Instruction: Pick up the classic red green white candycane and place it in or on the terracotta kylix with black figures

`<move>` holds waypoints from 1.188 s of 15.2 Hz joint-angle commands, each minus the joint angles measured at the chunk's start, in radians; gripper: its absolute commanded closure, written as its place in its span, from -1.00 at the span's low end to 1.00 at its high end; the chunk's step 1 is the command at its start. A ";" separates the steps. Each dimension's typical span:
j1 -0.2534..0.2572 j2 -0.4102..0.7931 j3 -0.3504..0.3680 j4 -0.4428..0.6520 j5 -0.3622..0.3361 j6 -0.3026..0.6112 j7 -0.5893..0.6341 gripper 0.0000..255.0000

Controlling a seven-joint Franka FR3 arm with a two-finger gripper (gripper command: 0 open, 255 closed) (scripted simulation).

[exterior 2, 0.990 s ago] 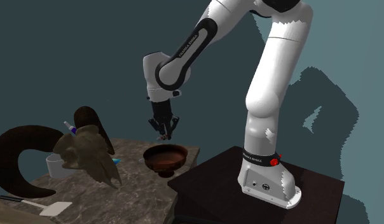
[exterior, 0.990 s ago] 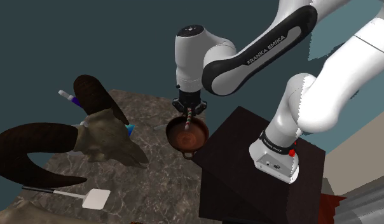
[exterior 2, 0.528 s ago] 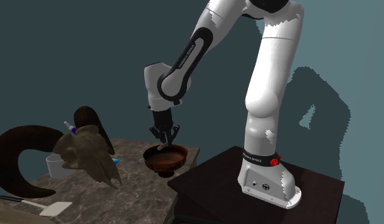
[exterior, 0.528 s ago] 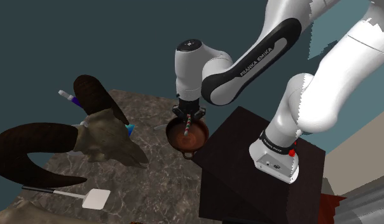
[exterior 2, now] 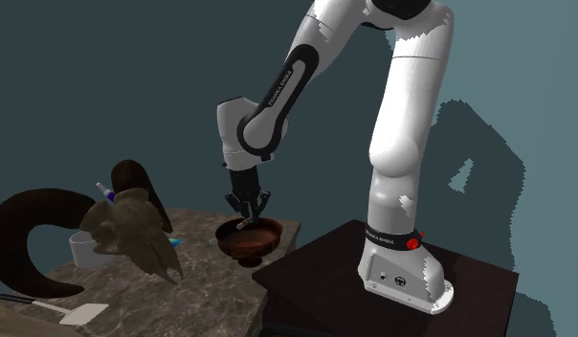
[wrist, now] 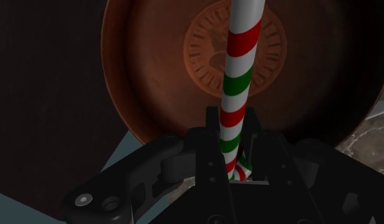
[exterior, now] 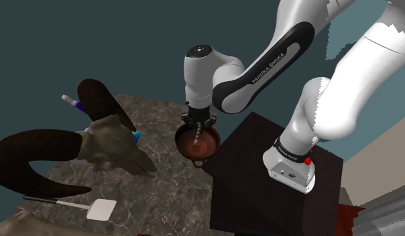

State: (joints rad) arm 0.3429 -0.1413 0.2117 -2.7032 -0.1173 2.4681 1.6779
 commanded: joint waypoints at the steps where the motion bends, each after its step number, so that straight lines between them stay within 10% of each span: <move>1: 0.000 0.000 0.000 0.000 0.000 0.000 0.000 -1.00; 18: 0.021 -0.111 -0.002 0.049 0.050 -0.156 -0.035 -1.00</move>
